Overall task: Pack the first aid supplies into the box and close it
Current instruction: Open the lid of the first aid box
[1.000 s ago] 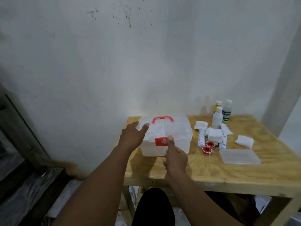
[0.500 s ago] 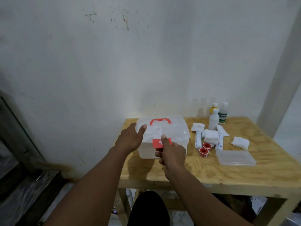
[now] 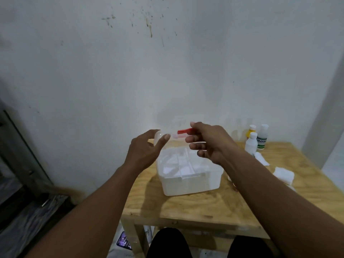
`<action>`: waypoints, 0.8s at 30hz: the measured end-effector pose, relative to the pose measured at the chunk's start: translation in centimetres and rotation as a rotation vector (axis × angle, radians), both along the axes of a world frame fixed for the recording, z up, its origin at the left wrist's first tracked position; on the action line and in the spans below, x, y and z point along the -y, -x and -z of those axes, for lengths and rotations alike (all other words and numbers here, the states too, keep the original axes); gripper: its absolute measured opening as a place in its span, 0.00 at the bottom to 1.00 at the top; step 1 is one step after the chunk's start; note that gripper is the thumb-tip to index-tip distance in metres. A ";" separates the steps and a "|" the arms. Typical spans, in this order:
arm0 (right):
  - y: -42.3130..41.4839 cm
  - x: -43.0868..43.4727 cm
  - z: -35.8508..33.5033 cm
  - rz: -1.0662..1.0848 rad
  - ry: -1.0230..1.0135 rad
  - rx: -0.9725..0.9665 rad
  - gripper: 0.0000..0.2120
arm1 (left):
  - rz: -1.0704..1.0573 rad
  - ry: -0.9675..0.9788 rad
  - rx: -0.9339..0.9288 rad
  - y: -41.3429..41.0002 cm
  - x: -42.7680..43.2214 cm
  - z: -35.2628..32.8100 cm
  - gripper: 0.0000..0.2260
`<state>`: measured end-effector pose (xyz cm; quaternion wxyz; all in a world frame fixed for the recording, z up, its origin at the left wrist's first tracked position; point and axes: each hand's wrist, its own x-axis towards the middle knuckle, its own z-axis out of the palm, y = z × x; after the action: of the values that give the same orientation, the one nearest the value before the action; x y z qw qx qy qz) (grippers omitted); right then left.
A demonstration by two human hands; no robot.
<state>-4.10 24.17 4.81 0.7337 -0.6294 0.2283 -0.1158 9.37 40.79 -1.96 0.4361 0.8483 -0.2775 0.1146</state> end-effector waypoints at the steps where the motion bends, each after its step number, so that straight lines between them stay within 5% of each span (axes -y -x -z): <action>1: -0.3 0.4 -0.6 -0.023 0.028 -0.002 0.14 | -0.012 0.009 0.011 -0.3 0.2 -0.4 0.36; 4: -1.5 2.3 -2.1 0.014 0.271 0.020 0.20 | -0.060 0.007 0.024 -1.8 0.8 -1.4 0.33; 9: -4.4 7.5 -1.3 0.429 0.795 0.127 0.22 | -0.054 0.035 -0.087 -4.8 1.9 -3.0 0.39; 15: -7.7 11.8 3.5 0.000 0.422 0.003 0.17 | -0.041 0.142 -0.261 -8.1 3.6 -2.5 0.28; 24: -10.2 12.0 7.6 0.033 0.326 -0.103 0.15 | -0.047 0.229 -0.545 -9.7 5.0 2.6 0.14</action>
<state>6.07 12.13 -2.74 0.6073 -0.7413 0.2540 -0.1308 19.09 35.82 -4.59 0.5845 0.7994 -0.1155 -0.0768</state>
